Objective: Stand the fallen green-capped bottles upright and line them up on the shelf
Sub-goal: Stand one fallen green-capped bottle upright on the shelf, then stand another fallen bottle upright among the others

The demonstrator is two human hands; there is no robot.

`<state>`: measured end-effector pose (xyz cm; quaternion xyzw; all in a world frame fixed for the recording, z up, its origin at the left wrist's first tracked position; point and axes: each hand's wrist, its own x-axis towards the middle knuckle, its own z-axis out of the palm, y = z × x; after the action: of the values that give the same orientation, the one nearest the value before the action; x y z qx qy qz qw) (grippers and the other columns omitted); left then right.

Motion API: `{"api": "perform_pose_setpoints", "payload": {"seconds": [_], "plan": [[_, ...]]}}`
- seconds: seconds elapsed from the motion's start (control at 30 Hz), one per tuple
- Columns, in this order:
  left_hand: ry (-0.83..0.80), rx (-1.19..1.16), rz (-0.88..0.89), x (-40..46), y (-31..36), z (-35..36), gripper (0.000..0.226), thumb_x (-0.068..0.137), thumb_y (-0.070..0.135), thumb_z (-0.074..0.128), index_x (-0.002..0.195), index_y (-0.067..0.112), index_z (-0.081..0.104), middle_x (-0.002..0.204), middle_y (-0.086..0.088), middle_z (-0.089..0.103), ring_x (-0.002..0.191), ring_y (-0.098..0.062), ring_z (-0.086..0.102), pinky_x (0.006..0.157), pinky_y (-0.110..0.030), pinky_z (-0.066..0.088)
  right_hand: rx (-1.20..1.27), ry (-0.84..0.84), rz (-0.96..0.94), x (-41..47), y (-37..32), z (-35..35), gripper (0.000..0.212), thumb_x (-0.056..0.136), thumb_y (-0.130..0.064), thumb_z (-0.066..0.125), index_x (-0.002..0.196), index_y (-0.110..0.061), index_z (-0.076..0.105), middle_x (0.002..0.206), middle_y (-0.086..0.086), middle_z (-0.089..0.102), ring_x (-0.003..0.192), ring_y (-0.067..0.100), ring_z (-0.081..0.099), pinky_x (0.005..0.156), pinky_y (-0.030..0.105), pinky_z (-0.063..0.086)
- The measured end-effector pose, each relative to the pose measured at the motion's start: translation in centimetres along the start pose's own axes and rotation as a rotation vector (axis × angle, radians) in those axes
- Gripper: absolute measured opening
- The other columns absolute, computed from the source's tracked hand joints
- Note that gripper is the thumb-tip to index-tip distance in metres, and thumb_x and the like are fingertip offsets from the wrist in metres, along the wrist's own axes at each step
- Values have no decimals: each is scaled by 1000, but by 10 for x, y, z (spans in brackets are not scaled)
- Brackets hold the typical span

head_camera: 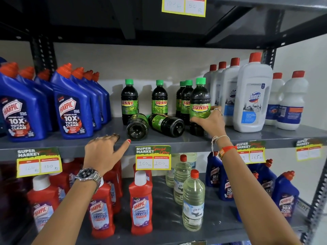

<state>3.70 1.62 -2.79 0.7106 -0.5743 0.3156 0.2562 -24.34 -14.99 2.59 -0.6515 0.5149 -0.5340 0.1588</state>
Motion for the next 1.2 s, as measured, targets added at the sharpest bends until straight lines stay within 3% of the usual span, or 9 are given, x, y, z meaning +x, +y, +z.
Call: {"api": "perform_pose_setpoints", "payload": {"seconds": [0.27, 0.37, 0.47, 0.57, 0.67, 0.77, 0.83, 1.07, 1.2], "plan": [[14, -7, 16, -1, -1, 0, 68, 79, 62, 31, 93, 10, 72, 86, -12, 73, 70, -29, 67, 53, -29, 47, 203, -78, 68, -5, -4, 0, 66, 55, -39, 80, 108, -9, 54, 115, 10, 62, 112, 24, 60, 98, 36, 48], [19, -17, 15, -1, -1, 0, 68, 79, 62, 31, 92, 9, 72, 83, -13, 73, 69, -30, 67, 53, -29, 47, 16, 146, -63, -21, -14, 2, 85, 54, -48, 75, 123, -6, 47, 127, 13, 47, 121, 30, 45, 102, 40, 41], [31, -24, 10, -1, 0, 0, 67, 79, 61, 31, 92, 10, 72, 87, -13, 73, 72, -30, 67, 56, -31, 47, 47, 452, -359, -35, -40, 3, 66, 64, -37, 71, 117, -5, 49, 117, 14, 52, 110, 31, 49, 94, 41, 44], [24, -21, -4, 0, 0, 0, 67, 79, 63, 31, 94, 12, 72, 91, -11, 73, 76, -30, 67, 59, -31, 47, 101, 245, -535, -37, -73, 15, 50, 68, -28, 70, 110, -9, 51, 99, 8, 56, 96, 24, 51, 82, 31, 45], [5, -20, -6, 0, -1, 0, 66, 79, 63, 29, 93, 13, 71, 89, -9, 73, 75, -28, 66, 59, -31, 47, -261, -102, -608, -27, -97, 41, 57, 75, -30, 69, 122, -8, 46, 104, 12, 59, 106, 28, 52, 87, 39, 51], [-7, -19, -12, 0, -2, 1, 66, 79, 64, 29, 91, 14, 70, 87, -8, 73, 75, -27, 66, 60, -31, 46, -632, -406, -476, -12, -109, 63, 83, 76, -41, 68, 139, -2, 32, 128, 22, 53, 121, 39, 48, 99, 45, 47], [-9, -21, -20, 0, -2, 1, 66, 79, 64, 28, 89, 14, 70, 86, -7, 73, 75, -26, 66, 63, -31, 46, -761, -507, -363, -7, -111, 74, 78, 78, -39, 66, 140, -4, 33, 131, 19, 54, 120, 37, 53, 96, 42, 49], [-8, -19, -35, 0, -1, 0, 64, 79, 61, 32, 91, 12, 71, 88, -6, 74, 77, -24, 67, 66, -32, 48, -922, -432, -311, -7, -104, 94, 43, 81, -37, 62, 115, -10, 58, 113, 8, 66, 107, 29, 61, 77, 32, 41], [-9, -30, -34, -2, -2, -1, 62, 80, 60, 34, 91, 12, 71, 86, -6, 74, 75, -23, 67, 66, -31, 48, -845, -400, -286, -10, -105, 93, 42, 78, -32, 65, 114, -10, 58, 113, 10, 65, 107, 31, 62, 84, 36, 48]]}}
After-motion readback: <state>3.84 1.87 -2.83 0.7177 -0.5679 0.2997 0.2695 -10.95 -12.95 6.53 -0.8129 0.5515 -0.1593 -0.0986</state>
